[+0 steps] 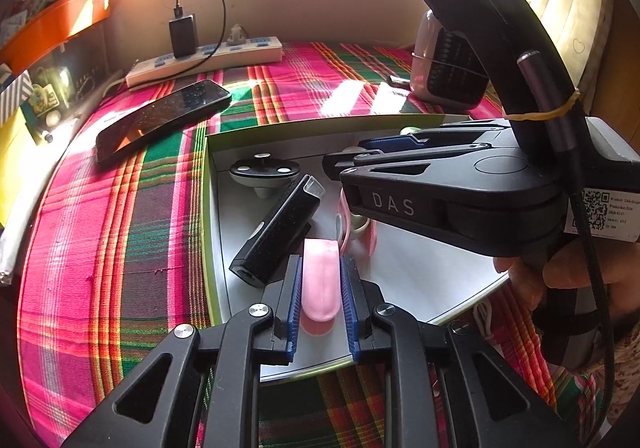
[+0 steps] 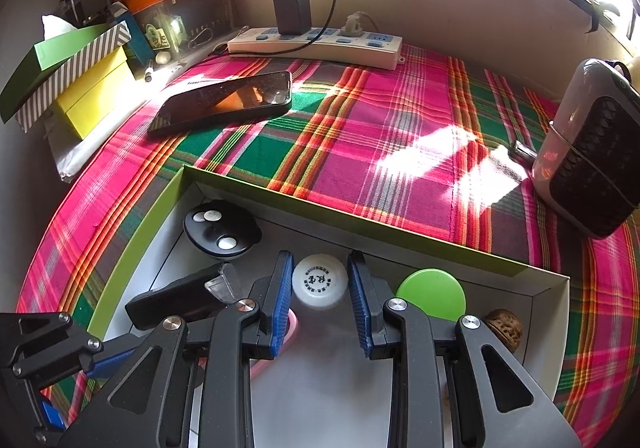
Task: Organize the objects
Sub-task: 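Lower the pink piece and jar into the box and open both grippers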
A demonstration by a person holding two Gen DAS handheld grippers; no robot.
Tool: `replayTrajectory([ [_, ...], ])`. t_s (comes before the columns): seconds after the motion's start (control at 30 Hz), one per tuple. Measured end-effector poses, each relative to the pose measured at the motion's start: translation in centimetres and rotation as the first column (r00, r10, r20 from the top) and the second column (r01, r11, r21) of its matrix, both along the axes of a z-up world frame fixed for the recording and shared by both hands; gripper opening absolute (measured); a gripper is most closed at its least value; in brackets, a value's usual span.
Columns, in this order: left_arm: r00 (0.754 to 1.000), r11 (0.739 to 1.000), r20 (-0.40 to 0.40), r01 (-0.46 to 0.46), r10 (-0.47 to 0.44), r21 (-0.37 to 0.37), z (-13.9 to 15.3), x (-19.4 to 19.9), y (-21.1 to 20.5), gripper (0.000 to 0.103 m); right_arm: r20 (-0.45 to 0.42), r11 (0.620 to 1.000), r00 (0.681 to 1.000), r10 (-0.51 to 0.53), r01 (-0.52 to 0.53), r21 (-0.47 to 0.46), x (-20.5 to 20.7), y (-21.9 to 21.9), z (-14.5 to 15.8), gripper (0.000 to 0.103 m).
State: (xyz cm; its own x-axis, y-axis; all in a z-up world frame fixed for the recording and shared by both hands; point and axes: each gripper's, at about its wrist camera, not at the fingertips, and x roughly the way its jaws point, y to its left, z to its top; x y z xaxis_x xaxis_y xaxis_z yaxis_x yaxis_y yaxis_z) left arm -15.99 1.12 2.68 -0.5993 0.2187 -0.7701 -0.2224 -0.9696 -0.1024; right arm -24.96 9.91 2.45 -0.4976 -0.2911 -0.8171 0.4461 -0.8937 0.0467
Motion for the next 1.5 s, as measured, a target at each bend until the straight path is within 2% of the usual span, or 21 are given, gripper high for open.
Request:
replayTrajectory([
  [0.2,1.000,1.000,0.000,0.000,0.000,-0.001,0.0,0.0,0.0,0.018,-0.001,1.000,1.000,-0.007,0.007,0.005,0.1,-0.1,0.0,0.030],
  [0.27,1.000,1.000,0.001,0.000,0.000,0.001,0.0,0.0,0.0,0.018,-0.002,1.000,1.000,-0.011,0.011,0.005,0.1,-0.1,0.0,0.039],
  [0.53,1.000,1.000,-0.002,-0.003,0.003,-0.004,0.1,0.2,0.0,0.029,-0.010,1.000,1.000,-0.022,0.022,-0.013,0.6,0.1,0.3,0.041],
  [0.63,1.000,1.000,0.000,-0.001,0.001,-0.005,0.1,0.3,0.1,0.032,-0.019,0.999,0.999,-0.028,0.028,-0.024,1.0,0.2,0.7,0.047],
  [0.93,1.000,1.000,-0.007,-0.002,0.001,-0.013,0.6,0.9,0.1,0.039,-0.041,0.998,0.998,-0.048,0.046,-0.049,2.0,0.9,1.8,0.048],
  [1.5,0.998,0.999,-0.064,-0.026,0.025,-0.024,2.1,3.2,-0.3,0.040,-0.103,0.990,0.989,-0.107,0.096,-0.104,6.1,3.0,3.8,0.048],
])
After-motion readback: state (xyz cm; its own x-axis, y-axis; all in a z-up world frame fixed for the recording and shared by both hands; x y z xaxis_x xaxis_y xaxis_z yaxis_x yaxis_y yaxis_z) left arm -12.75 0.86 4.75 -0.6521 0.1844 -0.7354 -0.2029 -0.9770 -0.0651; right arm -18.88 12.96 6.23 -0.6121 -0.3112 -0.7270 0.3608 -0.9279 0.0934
